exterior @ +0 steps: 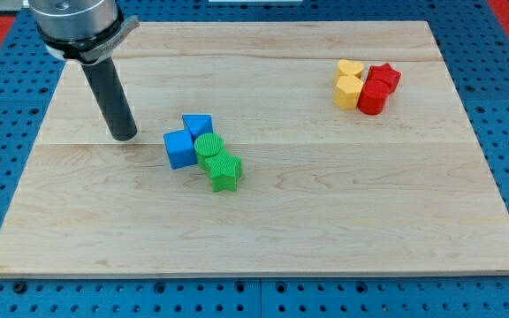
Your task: Separate the red star and the red circle
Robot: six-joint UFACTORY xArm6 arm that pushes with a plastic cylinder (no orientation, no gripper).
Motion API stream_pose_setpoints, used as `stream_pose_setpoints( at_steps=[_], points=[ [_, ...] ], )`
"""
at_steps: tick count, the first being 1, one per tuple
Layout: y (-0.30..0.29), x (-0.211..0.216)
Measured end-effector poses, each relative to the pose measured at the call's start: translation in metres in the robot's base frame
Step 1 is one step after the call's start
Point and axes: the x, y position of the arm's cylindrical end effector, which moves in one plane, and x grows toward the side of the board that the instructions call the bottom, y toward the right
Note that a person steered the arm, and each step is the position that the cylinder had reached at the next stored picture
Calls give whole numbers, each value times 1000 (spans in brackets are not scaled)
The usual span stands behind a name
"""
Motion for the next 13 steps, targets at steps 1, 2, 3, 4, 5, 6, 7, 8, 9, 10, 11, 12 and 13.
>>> stream_pose_setpoints(
  at_steps=[1, 2, 3, 4, 5, 6, 7, 8, 9, 10, 11, 12, 13],
  points=[
    [0, -22],
    [12, -49],
    [55, -71],
    [88, -83],
    [92, -87],
    [91, -95],
    [93, -132],
    [155, -161],
    [227, -175],
    [313, -180],
    [378, -180],
    [413, -178],
    [446, -164]
  ],
)
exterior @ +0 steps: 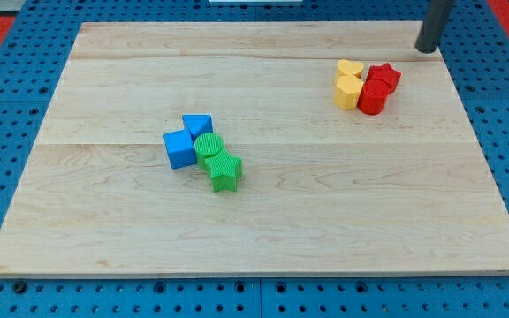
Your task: Separate the red star and the red circle
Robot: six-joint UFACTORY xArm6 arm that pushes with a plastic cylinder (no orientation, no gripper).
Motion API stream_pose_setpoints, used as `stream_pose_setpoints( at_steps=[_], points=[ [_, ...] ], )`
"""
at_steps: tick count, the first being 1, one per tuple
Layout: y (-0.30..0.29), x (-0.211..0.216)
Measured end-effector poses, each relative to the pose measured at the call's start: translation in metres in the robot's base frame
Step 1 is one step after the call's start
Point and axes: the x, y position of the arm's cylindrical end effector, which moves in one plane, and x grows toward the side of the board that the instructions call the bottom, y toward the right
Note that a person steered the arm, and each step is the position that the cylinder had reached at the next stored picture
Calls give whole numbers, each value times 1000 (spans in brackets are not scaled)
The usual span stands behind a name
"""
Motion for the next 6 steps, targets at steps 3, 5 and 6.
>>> stream_pose_setpoints(
  at_steps=[3, 5, 6],
  points=[
    [0, 67],
    [-85, 87],
    [-104, 90]
  ],
)
